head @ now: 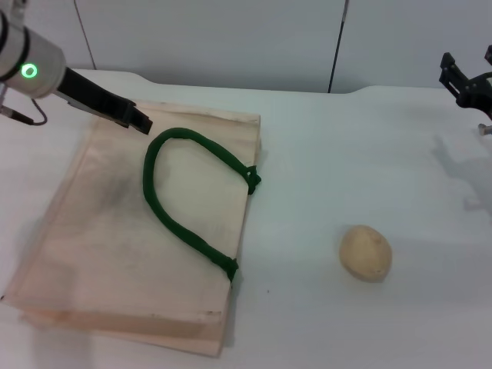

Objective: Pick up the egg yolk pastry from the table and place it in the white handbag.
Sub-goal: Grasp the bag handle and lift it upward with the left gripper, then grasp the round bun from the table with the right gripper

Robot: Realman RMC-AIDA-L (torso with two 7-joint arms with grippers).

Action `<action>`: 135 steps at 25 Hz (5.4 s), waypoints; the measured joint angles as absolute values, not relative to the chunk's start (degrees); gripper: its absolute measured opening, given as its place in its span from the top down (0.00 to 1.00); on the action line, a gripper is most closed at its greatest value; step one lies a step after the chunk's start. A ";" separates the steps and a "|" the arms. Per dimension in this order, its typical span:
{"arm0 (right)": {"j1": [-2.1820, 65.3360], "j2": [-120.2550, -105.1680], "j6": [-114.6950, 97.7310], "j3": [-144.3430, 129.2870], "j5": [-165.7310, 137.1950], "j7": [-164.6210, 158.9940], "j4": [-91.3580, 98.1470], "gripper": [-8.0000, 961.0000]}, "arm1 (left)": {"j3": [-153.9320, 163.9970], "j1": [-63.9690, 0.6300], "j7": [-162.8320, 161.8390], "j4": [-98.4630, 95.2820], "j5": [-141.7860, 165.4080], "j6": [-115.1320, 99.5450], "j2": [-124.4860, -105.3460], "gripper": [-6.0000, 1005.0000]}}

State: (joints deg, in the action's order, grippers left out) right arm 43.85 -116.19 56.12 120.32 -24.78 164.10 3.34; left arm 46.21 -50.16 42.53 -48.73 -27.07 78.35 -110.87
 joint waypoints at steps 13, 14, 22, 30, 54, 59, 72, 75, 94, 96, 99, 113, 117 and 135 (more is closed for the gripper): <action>43.85 -116.19 56.07 120.30 -24.78 163.98 3.34 0.21 | 50.14 -52.61 44.16 -48.55 -23.13 78.00 -110.76 0.60; 43.86 -116.19 56.07 120.25 -24.78 163.98 3.34 0.21 | 50.14 -52.70 44.26 -48.49 -22.93 77.98 -110.85 0.60; 43.88 -116.18 57.22 119.50 -24.85 163.99 3.34 0.21 | 52.71 -52.81 45.98 -48.16 -23.02 74.62 -113.88 0.60; 43.89 -116.19 57.38 119.50 -24.87 164.00 3.34 0.21 | 52.93 -52.65 46.07 -45.94 -22.77 72.15 -114.64 0.60; 43.95 -116.28 58.24 118.83 -24.87 164.01 3.34 0.21 | 52.93 -52.00 45.16 -43.15 -20.69 67.37 -115.00 0.61; 43.95 -116.28 58.27 118.76 -24.87 164.01 3.34 0.21 | 52.99 -52.31 45.34 -41.13 -20.70 65.13 -115.44 0.61; 44.02 -116.28 58.28 118.65 -24.87 164.01 3.34 0.21 | 53.00 -52.64 45.72 -40.49 -20.43 63.67 -115.88 0.65; 43.90 -116.28 58.28 118.65 -24.87 164.01 3.34 0.21 | 52.94 -52.60 46.87 -40.86 -20.87 63.55 -115.93 0.71; 43.47 -116.22 58.22 118.39 -27.32 164.63 3.69 0.21 | 53.05 -47.86 47.90 -58.82 -26.28 73.12 -116.26 0.88; 43.43 -116.26 58.22 117.74 -29.26 164.45 3.87 0.21 | 53.05 -46.20 47.22 -63.55 -26.92 75.68 -116.30 0.88; 43.22 -116.39 58.14 116.52 -31.96 163.67 4.10 0.21 | 53.02 -43.86 45.99 -70.14 -27.15 78.72 -116.32 0.88; 37.53 -111.20 64.17 100.39 -34.53 146.15 3.52 0.21 | 52.82 -40.45 45.15 -83.26 -29.40 85.47 -116.12 0.88; 35.69 -107.49 71.62 96.98 -34.54 141.30 3.89 0.21 | 52.52 -40.42 45.22 -85.06 -31.52 86.15 -115.96 0.88; 34.78 -104.64 78.46 83.22 -34.54 131.86 7.91 0.21 | 52.38 -40.34 44.63 -92.89 -32.37 91.05 -115.96 0.88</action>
State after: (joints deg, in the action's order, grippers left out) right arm 34.78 -104.64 78.46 83.22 -34.54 131.85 7.91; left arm 52.38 -40.34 44.63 -92.89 -32.37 91.05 -115.96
